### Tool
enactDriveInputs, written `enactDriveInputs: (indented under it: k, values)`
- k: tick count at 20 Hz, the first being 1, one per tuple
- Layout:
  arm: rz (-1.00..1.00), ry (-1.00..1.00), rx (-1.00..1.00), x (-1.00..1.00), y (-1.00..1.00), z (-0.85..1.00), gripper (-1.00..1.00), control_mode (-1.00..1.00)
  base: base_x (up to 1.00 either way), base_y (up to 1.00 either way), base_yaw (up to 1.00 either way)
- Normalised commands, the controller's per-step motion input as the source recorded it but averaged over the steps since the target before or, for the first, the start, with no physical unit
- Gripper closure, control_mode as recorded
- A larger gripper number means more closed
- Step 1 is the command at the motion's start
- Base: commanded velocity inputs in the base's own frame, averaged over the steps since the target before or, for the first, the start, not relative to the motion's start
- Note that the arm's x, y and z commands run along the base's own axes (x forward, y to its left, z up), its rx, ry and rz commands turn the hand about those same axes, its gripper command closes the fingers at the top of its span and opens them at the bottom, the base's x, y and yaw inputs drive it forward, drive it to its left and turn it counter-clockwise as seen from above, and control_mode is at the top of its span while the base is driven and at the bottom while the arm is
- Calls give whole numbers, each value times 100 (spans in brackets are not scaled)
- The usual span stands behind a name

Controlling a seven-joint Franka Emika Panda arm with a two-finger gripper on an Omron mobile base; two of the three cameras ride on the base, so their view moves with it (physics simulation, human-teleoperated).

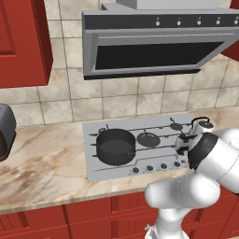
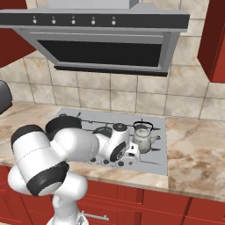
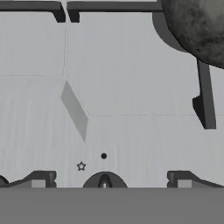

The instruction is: Pick the kettle from the counter and place it on a stove burner. Then turn the burner on.

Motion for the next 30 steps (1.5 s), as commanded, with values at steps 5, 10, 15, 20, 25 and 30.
enactDriveInputs:
  k: [5,10,15,20,25,30]
  values:
    - [0,0,0,0,0,-18,-100,-100,0,0,0]
    - [0,0,0,-2,0,-21,-100,-100,0,0,0]
    - [0,0,-1,-9,0,-25,-100,-100,0,0,0]
    - [0,0,0,-1,0,0,-100,-100,0,0,0]
    - [0,0,0,-13,7,0,-100,-100,0,0,0]
    - [0,0,0,-5,1,0,-100,-100,0,0,0]
